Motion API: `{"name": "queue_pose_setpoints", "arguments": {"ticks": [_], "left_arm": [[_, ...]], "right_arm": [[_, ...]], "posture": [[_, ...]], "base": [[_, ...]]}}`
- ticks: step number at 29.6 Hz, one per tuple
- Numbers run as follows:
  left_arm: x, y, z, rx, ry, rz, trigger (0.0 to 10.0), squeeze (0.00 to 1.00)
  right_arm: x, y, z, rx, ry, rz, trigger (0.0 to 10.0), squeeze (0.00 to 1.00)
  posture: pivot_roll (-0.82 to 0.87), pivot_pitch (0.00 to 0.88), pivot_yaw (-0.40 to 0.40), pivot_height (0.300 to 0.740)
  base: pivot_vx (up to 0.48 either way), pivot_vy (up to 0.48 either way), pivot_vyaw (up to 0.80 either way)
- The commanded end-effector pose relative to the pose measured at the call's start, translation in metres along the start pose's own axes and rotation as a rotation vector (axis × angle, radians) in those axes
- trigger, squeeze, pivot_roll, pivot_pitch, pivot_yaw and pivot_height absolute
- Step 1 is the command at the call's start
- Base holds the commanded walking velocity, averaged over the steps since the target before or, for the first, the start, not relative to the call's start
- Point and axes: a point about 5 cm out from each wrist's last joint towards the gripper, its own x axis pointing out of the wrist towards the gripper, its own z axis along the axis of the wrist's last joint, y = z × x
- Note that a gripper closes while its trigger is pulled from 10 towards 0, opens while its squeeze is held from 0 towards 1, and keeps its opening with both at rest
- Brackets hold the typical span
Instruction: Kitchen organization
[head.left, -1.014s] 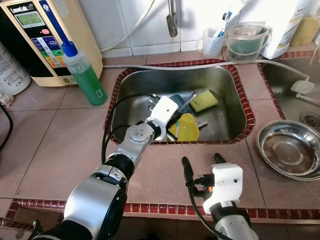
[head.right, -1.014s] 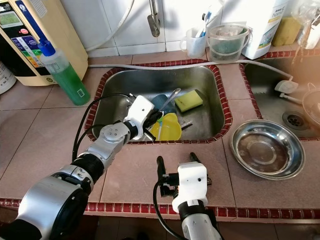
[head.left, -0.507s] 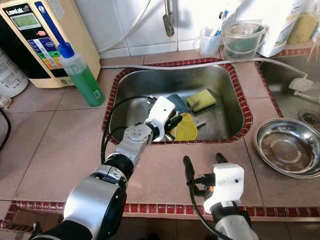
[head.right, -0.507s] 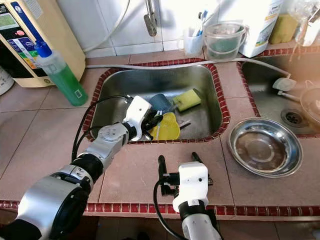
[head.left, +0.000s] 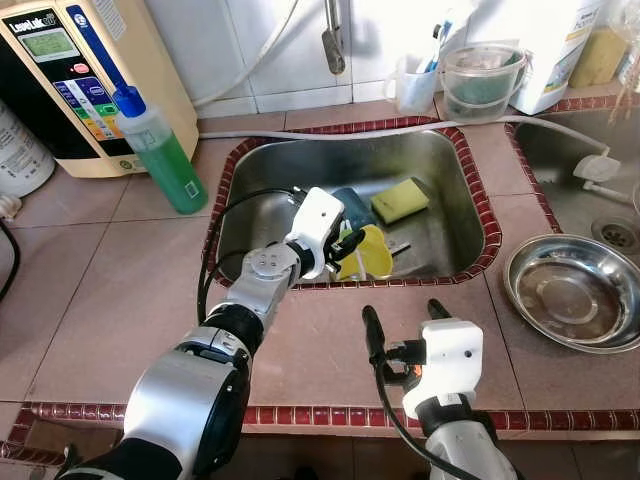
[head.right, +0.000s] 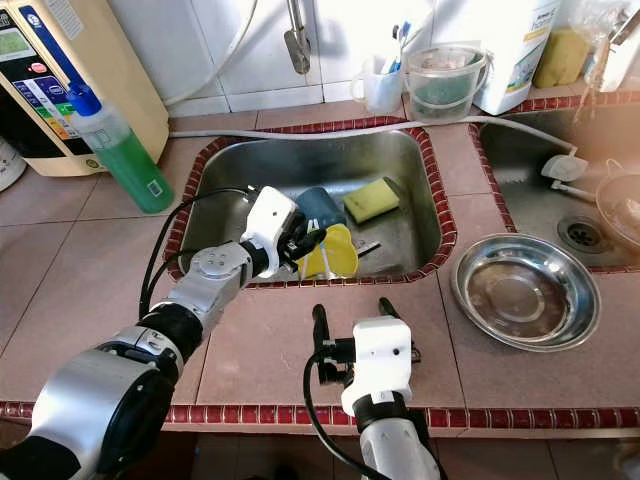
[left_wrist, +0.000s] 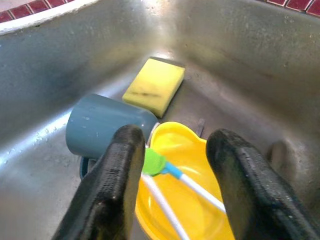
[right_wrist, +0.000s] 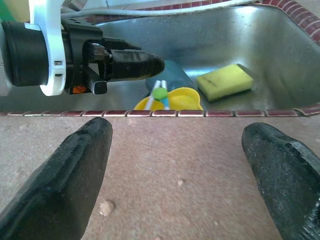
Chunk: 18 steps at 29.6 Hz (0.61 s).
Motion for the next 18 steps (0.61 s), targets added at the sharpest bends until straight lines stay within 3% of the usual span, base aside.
{"name": "queue_pose_setpoints", "arguments": {"ticks": [1, 18], "left_arm": [[-0.003, 0.007, 0.001, -0.005, 0.001, 0.013, 10.0, 1.00], [-0.010, 0.020, 0.014, -0.119, -0.158, 0.082, 10.0, 1.00]], "right_arm": [[0.002, 0.005, 0.001, 0.036, -0.008, 0.004, 10.0, 0.00], [0.040, -0.013, 0.011, 0.005, -0.109, -0.040, 10.0, 0.00]], "posture": [[-0.34, 0.143, 0.187, 0.740], [-0.29, 0.054, 0.165, 0.740]], "base": [[0.000, 0.000, 0.00], [0.000, 0.000, 0.00]]}}
